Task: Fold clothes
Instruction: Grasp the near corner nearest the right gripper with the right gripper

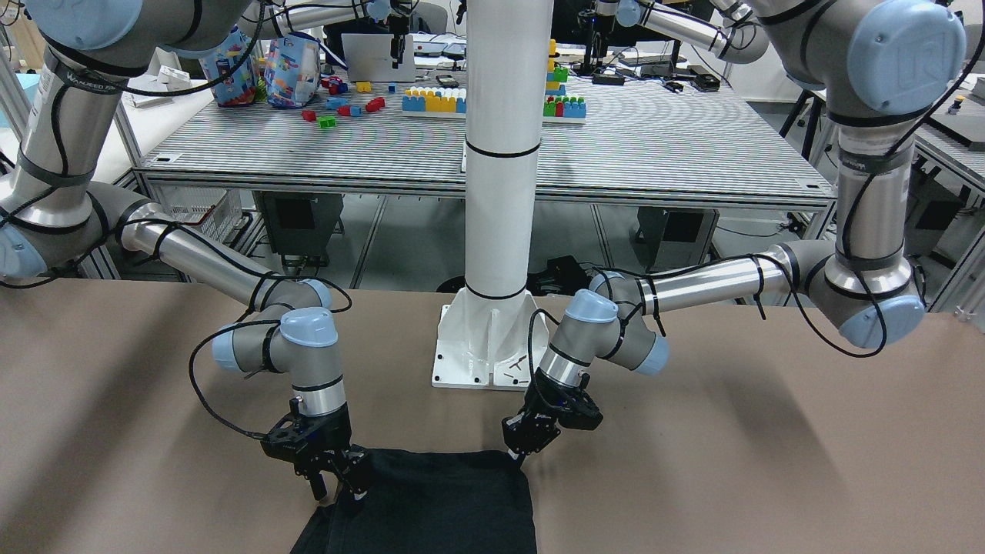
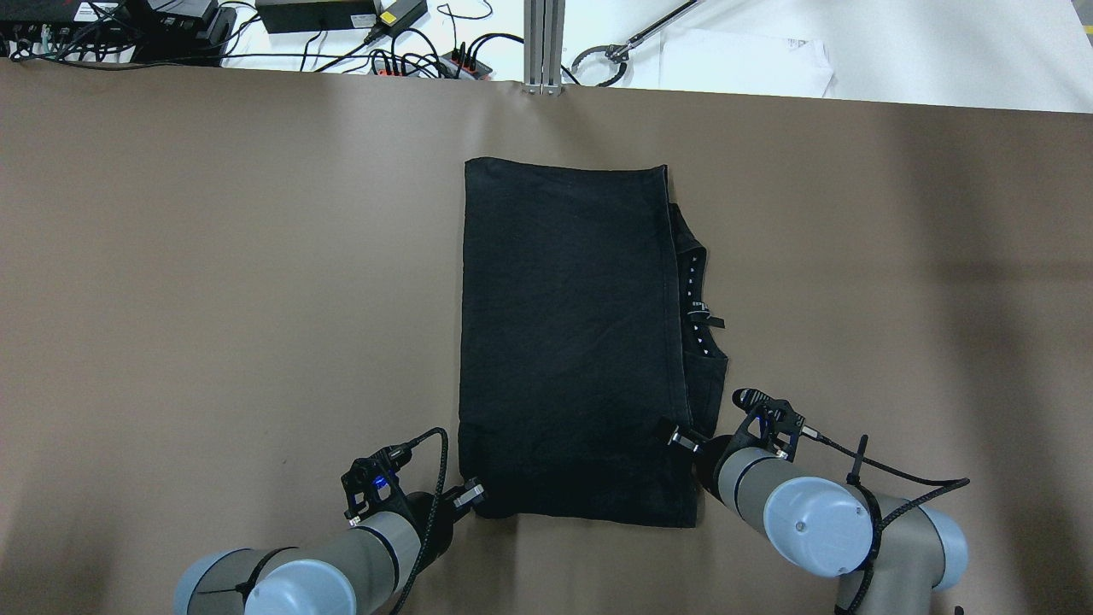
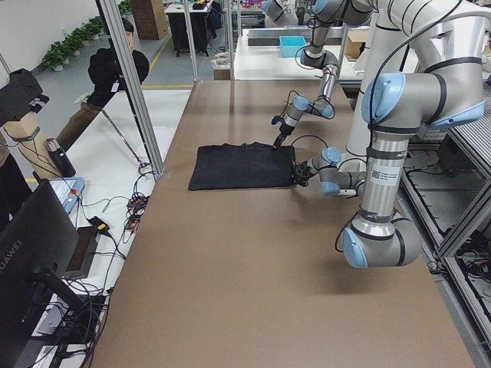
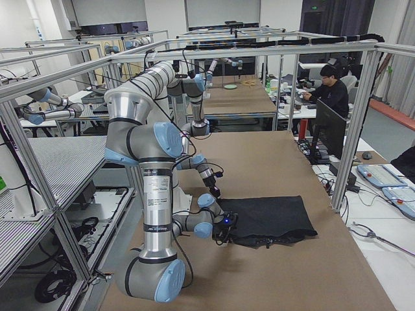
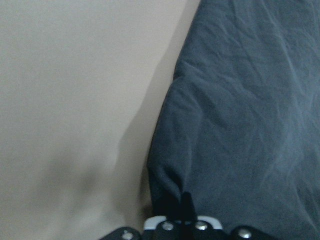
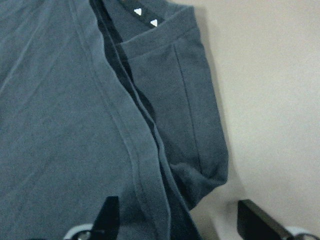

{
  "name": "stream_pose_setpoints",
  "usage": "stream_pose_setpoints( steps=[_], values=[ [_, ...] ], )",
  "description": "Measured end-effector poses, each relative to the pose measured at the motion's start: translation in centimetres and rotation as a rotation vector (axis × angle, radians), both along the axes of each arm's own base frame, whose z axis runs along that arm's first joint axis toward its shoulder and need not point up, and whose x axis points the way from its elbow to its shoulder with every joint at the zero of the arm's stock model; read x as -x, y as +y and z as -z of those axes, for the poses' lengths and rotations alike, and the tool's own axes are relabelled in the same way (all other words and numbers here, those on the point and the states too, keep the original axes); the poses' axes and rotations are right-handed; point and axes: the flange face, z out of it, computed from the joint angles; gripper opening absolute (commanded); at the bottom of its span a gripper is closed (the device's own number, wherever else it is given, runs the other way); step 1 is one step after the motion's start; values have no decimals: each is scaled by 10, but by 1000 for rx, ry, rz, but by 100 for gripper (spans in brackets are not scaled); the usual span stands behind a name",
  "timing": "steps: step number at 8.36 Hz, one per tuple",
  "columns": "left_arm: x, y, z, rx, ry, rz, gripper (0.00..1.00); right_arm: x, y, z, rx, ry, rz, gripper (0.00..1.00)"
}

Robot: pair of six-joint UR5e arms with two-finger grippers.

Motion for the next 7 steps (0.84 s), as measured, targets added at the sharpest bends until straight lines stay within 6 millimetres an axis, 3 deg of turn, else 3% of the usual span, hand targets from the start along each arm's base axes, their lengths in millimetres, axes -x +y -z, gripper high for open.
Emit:
stream_pose_setpoints(
  steps=[1, 3, 4, 7],
  values=[
    [0, 0, 0, 0, 0, 0, 0, 4, 1, -2, 5, 4, -2, 43],
    [0, 1, -1, 0, -1, -1, 0, 8, 1, -4, 11, 7, -9, 11],
    [-1, 1, -1, 0, -3, -1, 0, 8, 0, -2, 10, 2, -12, 0],
    [-1, 1, -1, 0, -3, -1, 0, -5, 1, 11, 0, -25, -19, 0]
  ],
)
